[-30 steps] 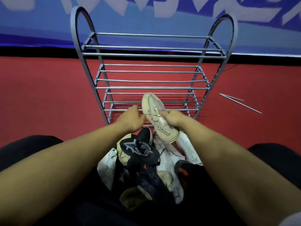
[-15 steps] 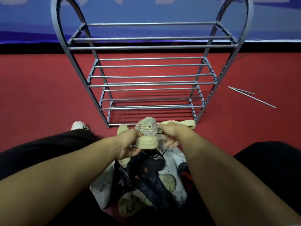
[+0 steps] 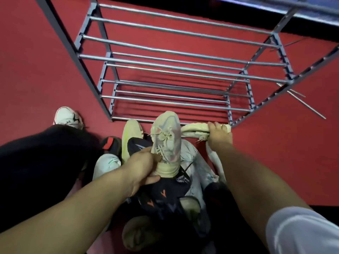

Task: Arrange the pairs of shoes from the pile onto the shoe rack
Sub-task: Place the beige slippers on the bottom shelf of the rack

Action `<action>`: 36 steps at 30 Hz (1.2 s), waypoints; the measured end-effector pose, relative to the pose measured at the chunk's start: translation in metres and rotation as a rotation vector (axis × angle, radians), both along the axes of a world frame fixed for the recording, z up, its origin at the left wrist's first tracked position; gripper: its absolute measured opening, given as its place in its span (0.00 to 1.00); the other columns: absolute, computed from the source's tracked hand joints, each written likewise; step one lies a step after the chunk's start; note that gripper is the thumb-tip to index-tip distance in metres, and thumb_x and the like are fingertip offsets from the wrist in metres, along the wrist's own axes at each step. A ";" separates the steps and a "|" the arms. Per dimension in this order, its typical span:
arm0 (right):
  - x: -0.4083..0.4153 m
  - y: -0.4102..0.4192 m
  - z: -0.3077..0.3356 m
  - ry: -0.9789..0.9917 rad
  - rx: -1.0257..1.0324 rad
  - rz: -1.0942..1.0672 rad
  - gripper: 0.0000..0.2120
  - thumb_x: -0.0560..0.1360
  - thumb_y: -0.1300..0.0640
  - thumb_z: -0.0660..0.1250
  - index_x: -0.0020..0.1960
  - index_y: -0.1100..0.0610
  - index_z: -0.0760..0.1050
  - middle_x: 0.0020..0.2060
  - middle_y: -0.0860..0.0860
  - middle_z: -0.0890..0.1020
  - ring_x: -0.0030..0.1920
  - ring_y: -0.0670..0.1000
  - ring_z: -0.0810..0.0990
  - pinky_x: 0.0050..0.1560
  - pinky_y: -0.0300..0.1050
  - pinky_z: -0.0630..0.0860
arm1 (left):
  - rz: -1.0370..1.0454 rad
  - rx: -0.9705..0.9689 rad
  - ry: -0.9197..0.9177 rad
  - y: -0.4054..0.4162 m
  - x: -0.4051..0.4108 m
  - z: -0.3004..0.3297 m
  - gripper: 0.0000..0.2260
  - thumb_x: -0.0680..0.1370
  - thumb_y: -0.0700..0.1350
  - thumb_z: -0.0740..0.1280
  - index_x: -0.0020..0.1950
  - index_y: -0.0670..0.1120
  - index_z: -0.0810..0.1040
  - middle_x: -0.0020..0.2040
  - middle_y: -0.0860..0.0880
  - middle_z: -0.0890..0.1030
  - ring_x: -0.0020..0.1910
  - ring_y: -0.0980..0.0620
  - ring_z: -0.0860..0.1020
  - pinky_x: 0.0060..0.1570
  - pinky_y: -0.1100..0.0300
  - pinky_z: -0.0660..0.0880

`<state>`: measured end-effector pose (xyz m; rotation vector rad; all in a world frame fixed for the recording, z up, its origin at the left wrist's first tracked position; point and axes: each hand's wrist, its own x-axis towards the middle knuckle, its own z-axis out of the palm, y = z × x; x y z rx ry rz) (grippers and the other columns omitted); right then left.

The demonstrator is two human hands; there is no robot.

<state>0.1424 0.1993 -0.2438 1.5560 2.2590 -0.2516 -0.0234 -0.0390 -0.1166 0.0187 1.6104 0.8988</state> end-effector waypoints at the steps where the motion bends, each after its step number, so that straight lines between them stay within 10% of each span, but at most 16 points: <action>1: -0.001 0.004 -0.007 -0.008 -0.001 0.000 0.32 0.78 0.61 0.58 0.78 0.48 0.53 0.77 0.49 0.59 0.76 0.56 0.59 0.69 0.61 0.62 | 0.008 0.004 0.002 0.000 -0.003 -0.002 0.12 0.78 0.41 0.61 0.54 0.56 0.79 0.44 0.52 0.82 0.41 0.54 0.77 0.34 0.61 0.73; 14: -0.027 0.031 -0.002 0.057 0.223 0.307 0.15 0.78 0.58 0.60 0.65 0.55 0.68 0.60 0.54 0.78 0.60 0.58 0.74 0.66 0.57 0.64 | 0.145 -0.042 0.049 0.014 -0.004 -0.013 0.12 0.78 0.41 0.62 0.60 0.50 0.78 0.44 0.49 0.80 0.41 0.52 0.76 0.29 0.62 0.72; 24: -0.026 0.053 0.007 0.285 0.065 -0.302 0.25 0.80 0.41 0.57 0.64 0.60 0.74 0.62 0.59 0.78 0.63 0.62 0.75 0.61 0.54 0.70 | 0.043 -0.016 0.071 0.018 0.009 -0.017 0.13 0.78 0.41 0.62 0.61 0.51 0.78 0.46 0.49 0.82 0.39 0.53 0.77 0.25 0.66 0.73; 31: 0.030 0.033 -0.035 0.496 -0.192 -0.893 0.38 0.71 0.45 0.70 0.73 0.55 0.56 0.67 0.60 0.67 0.63 0.62 0.73 0.57 0.54 0.75 | 0.006 0.028 0.097 0.065 0.010 -0.037 0.14 0.79 0.40 0.62 0.62 0.52 0.77 0.51 0.47 0.83 0.41 0.50 0.80 0.25 0.63 0.76; 36: 0.041 0.020 -0.068 0.915 0.037 -0.996 0.22 0.76 0.53 0.66 0.64 0.60 0.61 0.56 0.61 0.78 0.53 0.62 0.80 0.54 0.51 0.76 | 0.043 0.104 0.090 0.125 0.026 -0.058 0.13 0.79 0.38 0.62 0.63 0.47 0.74 0.47 0.46 0.81 0.37 0.49 0.80 0.24 0.61 0.76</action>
